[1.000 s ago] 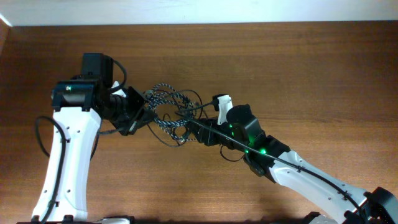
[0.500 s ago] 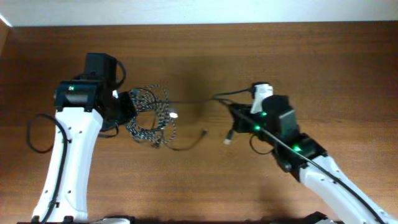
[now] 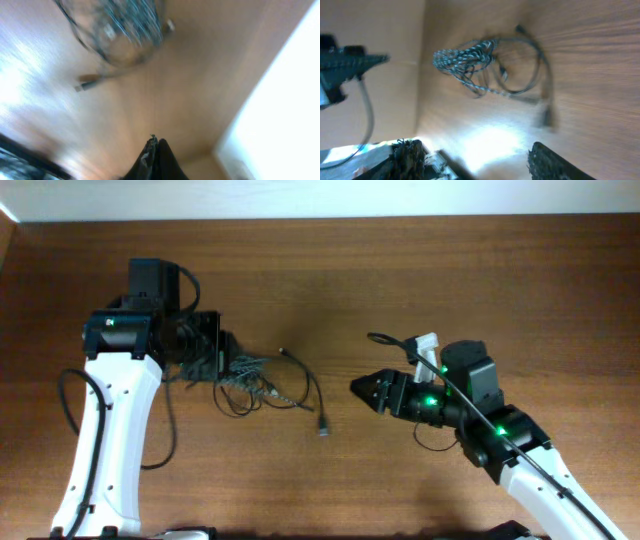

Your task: Untangle cables

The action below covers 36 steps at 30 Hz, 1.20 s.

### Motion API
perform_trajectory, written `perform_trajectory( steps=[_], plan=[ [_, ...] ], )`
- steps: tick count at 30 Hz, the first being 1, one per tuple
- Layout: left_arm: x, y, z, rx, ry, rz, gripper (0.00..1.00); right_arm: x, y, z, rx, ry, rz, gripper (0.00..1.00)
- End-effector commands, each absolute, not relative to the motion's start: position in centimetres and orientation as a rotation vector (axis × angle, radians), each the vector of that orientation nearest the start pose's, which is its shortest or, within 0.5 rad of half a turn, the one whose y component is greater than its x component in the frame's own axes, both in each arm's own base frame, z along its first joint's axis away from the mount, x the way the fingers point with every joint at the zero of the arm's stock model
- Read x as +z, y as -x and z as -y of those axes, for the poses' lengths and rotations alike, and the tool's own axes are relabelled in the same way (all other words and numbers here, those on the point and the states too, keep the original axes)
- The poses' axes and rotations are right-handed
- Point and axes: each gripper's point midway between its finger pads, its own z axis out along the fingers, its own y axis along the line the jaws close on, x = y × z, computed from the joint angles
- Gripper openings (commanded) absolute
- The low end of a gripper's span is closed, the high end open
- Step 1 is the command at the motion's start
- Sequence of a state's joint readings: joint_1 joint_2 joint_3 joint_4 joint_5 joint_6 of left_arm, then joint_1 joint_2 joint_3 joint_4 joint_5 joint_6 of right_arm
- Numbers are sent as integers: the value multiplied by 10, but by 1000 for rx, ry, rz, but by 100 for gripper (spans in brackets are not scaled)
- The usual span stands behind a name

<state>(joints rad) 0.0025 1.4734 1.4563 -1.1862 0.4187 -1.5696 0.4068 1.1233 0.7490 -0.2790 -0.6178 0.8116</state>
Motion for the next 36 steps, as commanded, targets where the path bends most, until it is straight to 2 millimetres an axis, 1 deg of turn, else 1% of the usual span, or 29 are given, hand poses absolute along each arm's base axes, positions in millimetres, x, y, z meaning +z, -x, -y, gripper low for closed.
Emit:
perform_trajectory(
  steps=[1, 2, 3, 4, 5, 6, 7, 8, 9, 10, 11, 12, 13, 14, 15, 16, 17, 18, 19, 20, 21, 24, 27, 29, 31, 32, 33, 34, 36],
  plan=[
    [246, -340, 91, -1163, 2249, -2058, 0, 206, -250, -260, 1384, 3, -2343, 64],
    [246, -341, 90, -1155, 2223, -2070, 0, 199, -251, -273, 1318, 19, -2333, 64],
    [242, -343, 82, -1091, 2073, -2138, 0, 185, -247, -278, 1264, 16, -2378, 64],
    [232, -353, 49, -811, 1683, -2252, 24, 173, -244, -277, 1236, 3, -2432, 64],
    [231, -362, 22, -591, 1381, -2314, 62, 164, -243, -272, 1198, -22, -2466, 64],
    [230, -364, -7, -356, 1080, -2391, 94, 158, -244, -267, 1156, -46, -2487, 64],
    [228, -360, -27, -198, 905, -2449, 99, 151, -247, -259, 1085, -84, -2502, 68],
    [224, -345, -65, 100, 743, -2519, 100, 148, -252, -254, 1033, -103, -2496, 70],
    [218, -318, -88, 323, 742, -2588, 96, 147, -256, -250, 997, -123, -2484, 72],
    [210, -309, -80, 293, 669, -2674, 85, 147, -256, -250, 995, -124, -2484, 72],
    [202, -310, -52, 126, 390, -2779, 72, 146, -256, -249, 993, -125, -2488, 72],
    [198, -309, -24, -71, 201, -2821, 82, 144, -255, -248, 983, -129, -2497, 72],
    [194, -303, -14, -151, 190, -2853, 100, 139, -255, -243, 943, -146, -2513, 72],
    [187, -293, -19, -108, 205, -2899, 99, 131, -253, -235, 881, -172, -2541, 72],
    [183, -292, -24, -66, 198, -2908, 100, 124, -251, -227, 821, -194, -2567, 73],
    [177, -295, -33, 13, 129, -2901, 98, 119, -250, -221, 779, -207, -2585, 74],
    [172, -299, -34, 24, 132, -2889, 98, 118, -249, -221, 777, -207, -2591, 74],
    [160, -297, -34, 7, 236, -2895, 100, 117, -248, -220, 772, -208, -2597, 74],
    [150, -295, -33, -14, 418, -2890, 99, 116, -247, -219, 767, -209, -2603, 74],
    [141, -298, -34, -36, 584, -2848, 100, 115, -246, -218, 759, -212, -2608, 74],
    [134, -305, -33, -64, 661, -2804, 99, 114, -247, -216, 746, -217, -2609, 75],
    [110, -330, -18, -219, 611, -2706, 99, 108, -248, -204, 651, -248, -2614, 76],
    [87, -325, -18, -217, 611, -2705, 98, 105, -245, -201, 636, -250, -2631, 76],
    [77, -318, -18, -210, 619, -2727, 99, 105, -245, -201, 636, -250, -2631, 77],
    [76, -318, -26, -137, 607, -2725, 99, 104, -244, -201, 631, -251, -2637, 78],
    [76, -313, -52, 80, 608, -2719, 100, 100, -244, -200, 620, -252, -2648, 78],
    [77, -310, -65, 180, 630, -2707, 100, 99, -243, -200, 614, -253, -2656, 78],
    [78, -311, -70, 183, 649, -2695, 99, 97, -243, -200, 609, -254, -2662, 78],
    [72, -315, -74, 191, 625, -2700, 85, 95, -243, -200, 605, -255, -2667, 78]
  ],
)
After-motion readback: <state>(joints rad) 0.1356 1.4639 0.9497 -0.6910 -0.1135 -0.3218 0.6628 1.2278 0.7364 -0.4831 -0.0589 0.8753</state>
